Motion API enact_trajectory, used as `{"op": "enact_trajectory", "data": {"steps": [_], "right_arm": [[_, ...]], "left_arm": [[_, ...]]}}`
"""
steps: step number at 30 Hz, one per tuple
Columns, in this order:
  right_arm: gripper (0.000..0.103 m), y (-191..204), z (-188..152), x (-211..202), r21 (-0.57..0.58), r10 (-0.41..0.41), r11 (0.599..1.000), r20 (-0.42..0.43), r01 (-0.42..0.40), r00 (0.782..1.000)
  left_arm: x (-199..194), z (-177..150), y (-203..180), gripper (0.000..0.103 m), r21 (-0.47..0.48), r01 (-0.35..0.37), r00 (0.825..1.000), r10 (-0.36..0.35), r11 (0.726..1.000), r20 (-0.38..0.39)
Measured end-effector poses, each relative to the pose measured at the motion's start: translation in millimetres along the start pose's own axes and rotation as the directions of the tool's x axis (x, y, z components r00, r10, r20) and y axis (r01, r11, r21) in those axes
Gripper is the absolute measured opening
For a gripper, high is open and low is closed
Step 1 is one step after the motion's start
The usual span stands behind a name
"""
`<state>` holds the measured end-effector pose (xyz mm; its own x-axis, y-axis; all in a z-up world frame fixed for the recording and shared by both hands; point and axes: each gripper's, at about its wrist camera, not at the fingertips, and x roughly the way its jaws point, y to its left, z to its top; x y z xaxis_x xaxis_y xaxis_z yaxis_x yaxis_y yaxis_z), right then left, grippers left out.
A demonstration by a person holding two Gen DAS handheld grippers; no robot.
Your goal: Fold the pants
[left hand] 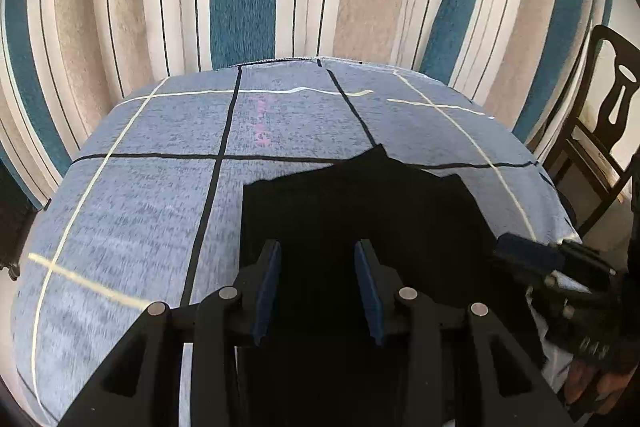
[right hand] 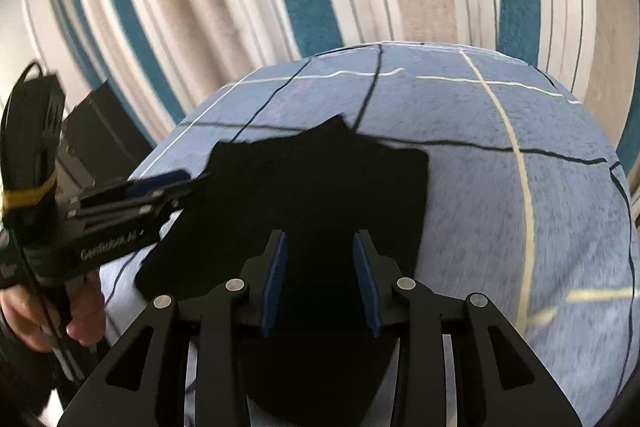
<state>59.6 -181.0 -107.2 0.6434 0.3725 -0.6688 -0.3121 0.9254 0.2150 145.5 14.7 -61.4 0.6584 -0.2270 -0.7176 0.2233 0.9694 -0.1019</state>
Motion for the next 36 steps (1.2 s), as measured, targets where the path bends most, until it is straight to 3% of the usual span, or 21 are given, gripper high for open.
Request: {"op": "enact_trajectory", "data": {"steps": [13,19,26,36], "right_arm": [[0.036,22.2,-37.6,-14.4,-0.058,-0.032,0.998,-0.021,0.031,0.999],[0.037,20.9,-47.6,-6.6,-0.083,-0.066,0.994,-0.014,0.065,0.998],[0.042,25.1,-53.7,-3.7,-0.132,-0.09,0.987,0.023,0.092,0.996],[0.042,5.9,-50.0,-19.1,-0.024,-0.065,0.998,0.02,0.065,0.998]], "left_arm": [[-39.8,-39.7,-10.7,0.041,0.024,-0.012,1.0,0.012,1.0,0.0],[-31.5,-62.0,-8.2,0.041,0.024,-0.025,0.998,0.026,0.999,-0.049],[-27.8,-68.8,-7.1,0.044,0.033,-0.033,0.999,0.033,0.999,-0.025],[-34.9,-69.5,6.5,0.044,-0.009,-0.009,1.0,0.009,1.0,-0.006]]}}
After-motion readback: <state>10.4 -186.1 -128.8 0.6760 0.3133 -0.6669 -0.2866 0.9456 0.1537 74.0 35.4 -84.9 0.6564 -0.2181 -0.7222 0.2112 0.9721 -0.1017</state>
